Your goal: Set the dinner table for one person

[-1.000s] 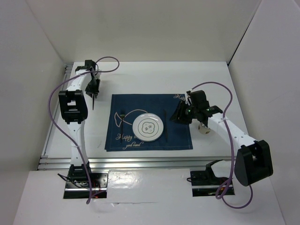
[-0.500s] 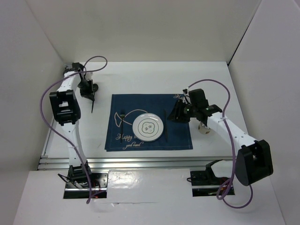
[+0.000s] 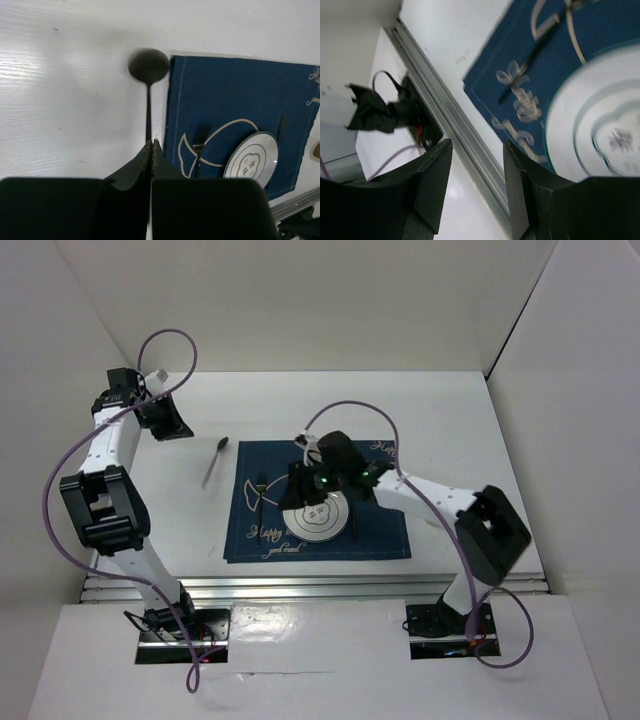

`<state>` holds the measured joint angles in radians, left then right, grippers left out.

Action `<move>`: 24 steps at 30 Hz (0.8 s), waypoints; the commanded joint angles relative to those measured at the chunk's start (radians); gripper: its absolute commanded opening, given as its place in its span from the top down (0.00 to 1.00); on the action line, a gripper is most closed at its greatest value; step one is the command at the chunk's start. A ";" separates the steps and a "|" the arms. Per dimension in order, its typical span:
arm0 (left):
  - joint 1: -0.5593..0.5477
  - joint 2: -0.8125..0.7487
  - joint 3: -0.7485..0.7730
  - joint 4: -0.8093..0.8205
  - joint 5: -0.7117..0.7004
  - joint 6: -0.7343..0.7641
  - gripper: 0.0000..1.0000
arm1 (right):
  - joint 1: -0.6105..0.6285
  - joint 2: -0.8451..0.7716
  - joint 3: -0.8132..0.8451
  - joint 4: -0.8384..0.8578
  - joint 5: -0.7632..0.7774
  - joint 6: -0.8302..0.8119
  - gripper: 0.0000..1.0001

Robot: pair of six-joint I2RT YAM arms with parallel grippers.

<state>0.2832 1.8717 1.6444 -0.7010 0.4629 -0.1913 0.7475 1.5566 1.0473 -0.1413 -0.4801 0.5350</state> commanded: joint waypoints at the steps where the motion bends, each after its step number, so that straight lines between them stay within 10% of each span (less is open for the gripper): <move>1: -0.022 -0.118 -0.104 0.075 0.057 -0.034 1.00 | 0.052 0.135 0.176 0.235 -0.032 0.037 0.47; 8: -0.133 -0.220 -0.298 0.150 -0.087 -0.007 1.00 | 0.061 0.493 0.518 0.301 -0.117 0.266 0.41; 24: -0.355 0.099 -0.181 -0.071 -0.463 0.115 0.77 | 0.052 0.140 0.211 0.042 0.248 0.188 0.41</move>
<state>-0.0456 1.9724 1.4399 -0.7383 0.0811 -0.0784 0.8043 1.7760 1.2907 -0.0570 -0.3225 0.7528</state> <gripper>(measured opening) 0.230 0.590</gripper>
